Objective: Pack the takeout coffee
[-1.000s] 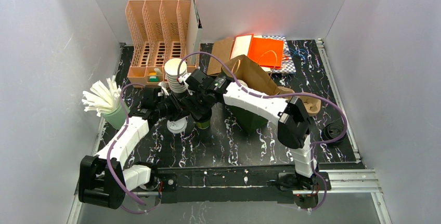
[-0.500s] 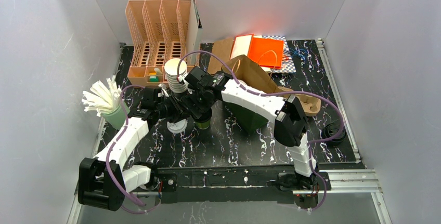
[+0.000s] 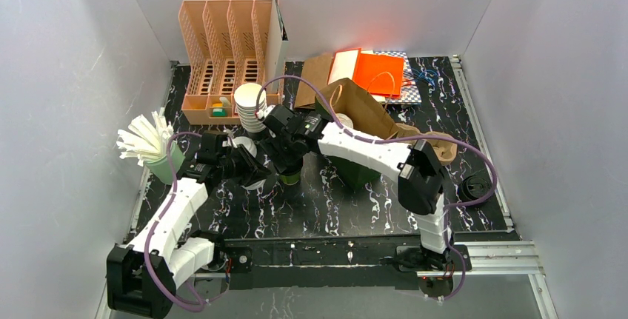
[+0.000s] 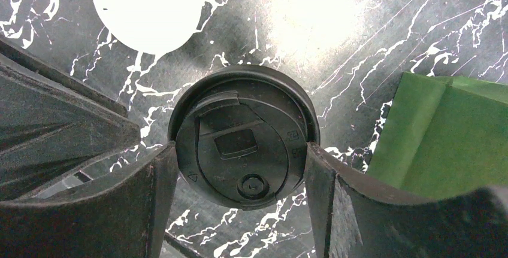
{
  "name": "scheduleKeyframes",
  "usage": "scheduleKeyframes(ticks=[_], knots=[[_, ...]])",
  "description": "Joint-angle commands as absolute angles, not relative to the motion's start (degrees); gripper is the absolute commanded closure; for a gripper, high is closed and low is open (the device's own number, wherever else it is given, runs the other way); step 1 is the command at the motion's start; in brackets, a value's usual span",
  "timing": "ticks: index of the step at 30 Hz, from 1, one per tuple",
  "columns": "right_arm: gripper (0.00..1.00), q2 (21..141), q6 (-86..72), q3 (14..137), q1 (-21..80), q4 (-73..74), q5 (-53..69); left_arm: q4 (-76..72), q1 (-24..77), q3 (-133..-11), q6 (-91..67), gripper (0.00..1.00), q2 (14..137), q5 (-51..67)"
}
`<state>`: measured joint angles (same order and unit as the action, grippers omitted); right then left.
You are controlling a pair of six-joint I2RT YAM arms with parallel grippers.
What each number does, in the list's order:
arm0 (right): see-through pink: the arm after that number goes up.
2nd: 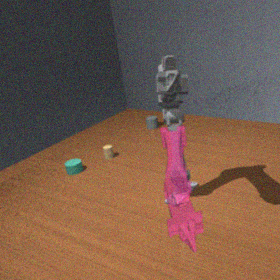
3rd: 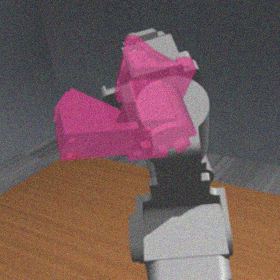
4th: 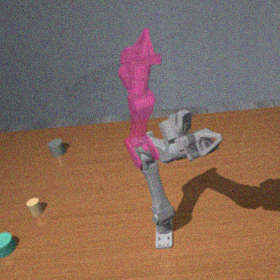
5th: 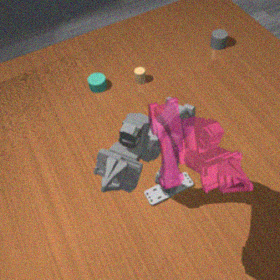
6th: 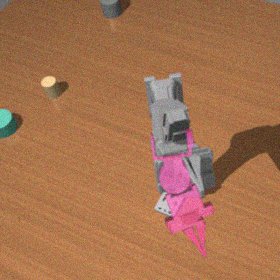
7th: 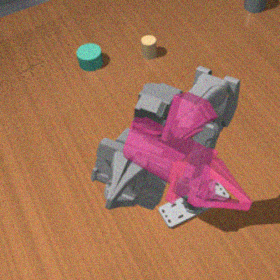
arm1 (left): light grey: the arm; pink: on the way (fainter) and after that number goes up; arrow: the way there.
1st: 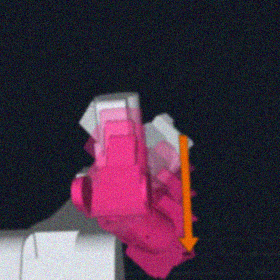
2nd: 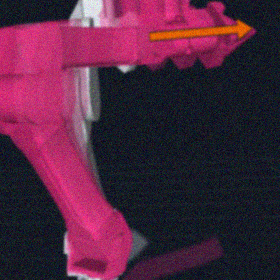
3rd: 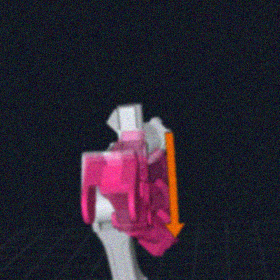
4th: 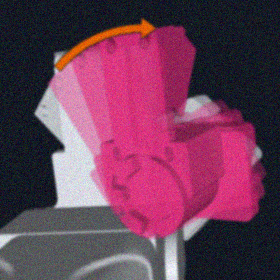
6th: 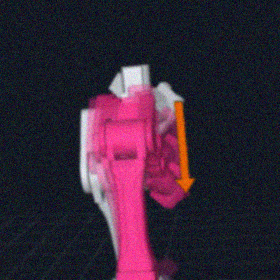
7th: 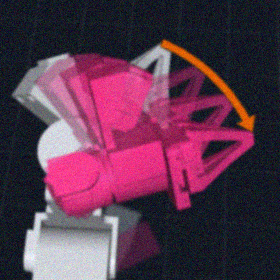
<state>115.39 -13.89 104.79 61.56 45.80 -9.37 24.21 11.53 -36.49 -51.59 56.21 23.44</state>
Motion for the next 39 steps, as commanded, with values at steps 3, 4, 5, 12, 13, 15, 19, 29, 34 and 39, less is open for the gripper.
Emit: scheduleKeyframes(ticks=[3,4,5,12,13,15,19,29,34,39], knots=[[0.47,118.49,-14.91,94.59,61.96,52.21,-7.60,25.86,11.78,-36.81,-52.27,0.76,56.58,24.65],[0.47,118.23,-15.20,93.70,61.96,51.87,-6.47,25.34,11.77,-36.76,-52.48,0.76,56.85,24.94],[0.47,117.87,-15.55,92.81,61.92,51.32,-4.97,24.47,11.71,-36.53,-52.80,0.76,57.13,25.08],[0.47,120.53,-15.50,95.41,60.91,56.16,3.07,20.27,11.73,-35.76,-54.91,0.76,58.53,25.69],[0.47,120.84,-15.47,96.31,60.86,57.35,3.03,20.05,11.76,-35.89,-54.93,0.76,58.72,25.61],[0.47,120.70,-15.55,97.50,60.89,58.60,3.31,19.59,11.77,-36.11,-55.00,0.76,59.24,25.45],[0.48,122.37,-15.71,101.13,60.95,63.44,2.71,18.26,11.77,-36.14,-55.39,0.76,60.13,25.49],[0.49,124.47,-14.27,103.35,62.34,70.00,-9.18,16.70,11.78,-35.87,-55.92,0.77,61.08,25.45],[0.51,120.81,-15.16,98.81,62.73,63.48,-10.21,15.82,11.78,-35.60,-56.15,0.77,61.01,25.88],[0.52,116.56,-14.93,93.60,62.71,55.74,-7.43,13.62,11.78,-35.22,-56.56,0.77,61.29,27.55]])
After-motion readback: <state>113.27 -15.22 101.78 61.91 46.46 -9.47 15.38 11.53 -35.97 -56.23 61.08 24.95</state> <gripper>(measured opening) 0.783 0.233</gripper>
